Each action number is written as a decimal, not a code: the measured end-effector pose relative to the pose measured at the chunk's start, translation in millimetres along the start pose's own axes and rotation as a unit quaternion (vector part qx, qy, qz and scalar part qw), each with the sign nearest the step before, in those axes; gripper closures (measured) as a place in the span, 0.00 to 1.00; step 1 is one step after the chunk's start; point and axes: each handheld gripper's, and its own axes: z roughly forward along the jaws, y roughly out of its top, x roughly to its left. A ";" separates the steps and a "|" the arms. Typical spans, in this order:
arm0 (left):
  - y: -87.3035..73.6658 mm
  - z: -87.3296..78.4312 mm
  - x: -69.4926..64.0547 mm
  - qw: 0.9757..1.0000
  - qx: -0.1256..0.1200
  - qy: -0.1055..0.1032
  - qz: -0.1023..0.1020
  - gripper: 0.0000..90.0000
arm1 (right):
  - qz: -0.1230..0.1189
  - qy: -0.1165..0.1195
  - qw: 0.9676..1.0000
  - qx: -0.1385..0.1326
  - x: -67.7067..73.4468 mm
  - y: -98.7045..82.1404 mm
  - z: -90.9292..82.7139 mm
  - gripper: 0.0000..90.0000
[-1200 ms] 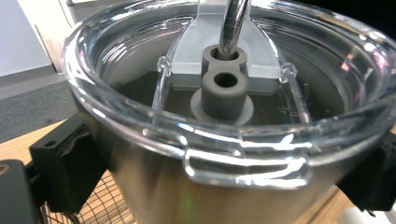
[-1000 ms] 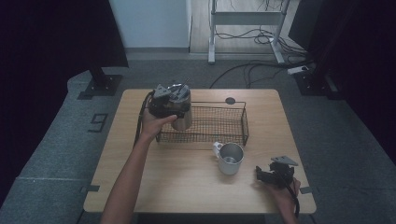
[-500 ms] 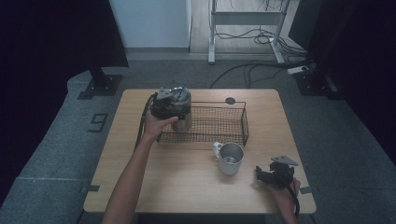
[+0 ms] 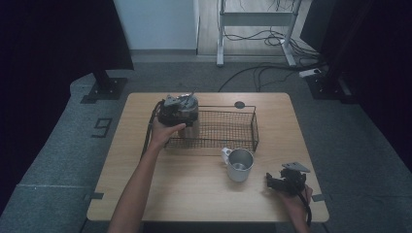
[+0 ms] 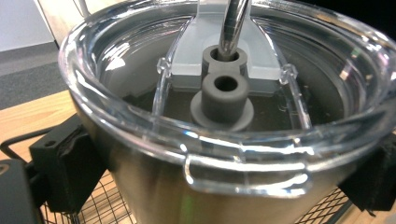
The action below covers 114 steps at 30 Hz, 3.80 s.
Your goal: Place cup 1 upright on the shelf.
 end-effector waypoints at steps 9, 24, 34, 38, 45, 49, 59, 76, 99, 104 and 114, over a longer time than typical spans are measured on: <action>-9.9 7.1 2.9 1.000 0.009 0.002 -0.006 0.05 | 0.000 0.000 1.000 0.000 0.0 0.0 0.0 0.10; -19.2 14.5 2.9 1.000 0.015 0.007 -0.007 0.05 | 0.000 0.000 1.000 0.000 0.0 0.0 0.0 0.10; -24.3 17.7 2.7 1.000 0.017 0.011 -0.005 0.05 | 0.000 0.000 1.000 0.000 0.0 0.0 0.0 0.10; -28.1 16.4 2.5 1.000 0.011 0.010 0.001 0.05 | 0.000 -0.001 1.000 0.000 0.1 0.0 0.0 0.10; -29.7 14.0 0.7 1.000 0.017 0.008 0.012 0.04 | 0.000 -0.001 1.000 0.000 0.2 0.0 0.0 0.10; -30.0 13.8 0.3 1.000 0.017 0.009 0.012 0.04 | 0.001 -0.002 1.000 -0.001 0.1 -0.1 -0.2 0.11; -33.4 11.2 0.6 1.000 0.006 0.001 -0.003 0.03 | 0.001 -0.002 1.000 -0.001 0.0 -0.1 -0.2 0.11; -34.8 -16.3 -4.2 1.000 -0.019 -0.012 0.002 0.01 | 0.000 -0.003 1.000 0.000 0.1 -0.1 -0.5 0.11; -73.2 -56.8 -2.2 0.999 -0.029 -0.018 -0.022 0.01 | 0.001 -0.002 1.000 -0.001 0.3 0.0 -0.4 0.11; -83.0 -65.3 -6.7 0.999 -0.027 -0.022 -0.022 0.03 | 0.002 -0.002 1.000 0.000 0.4 0.0 -0.4 0.11; -111.7 -83.7 -16.6 0.999 -0.015 -0.036 -0.025 0.04 | 0.001 -0.002 1.000 -0.001 0.3 0.0 -0.4 0.11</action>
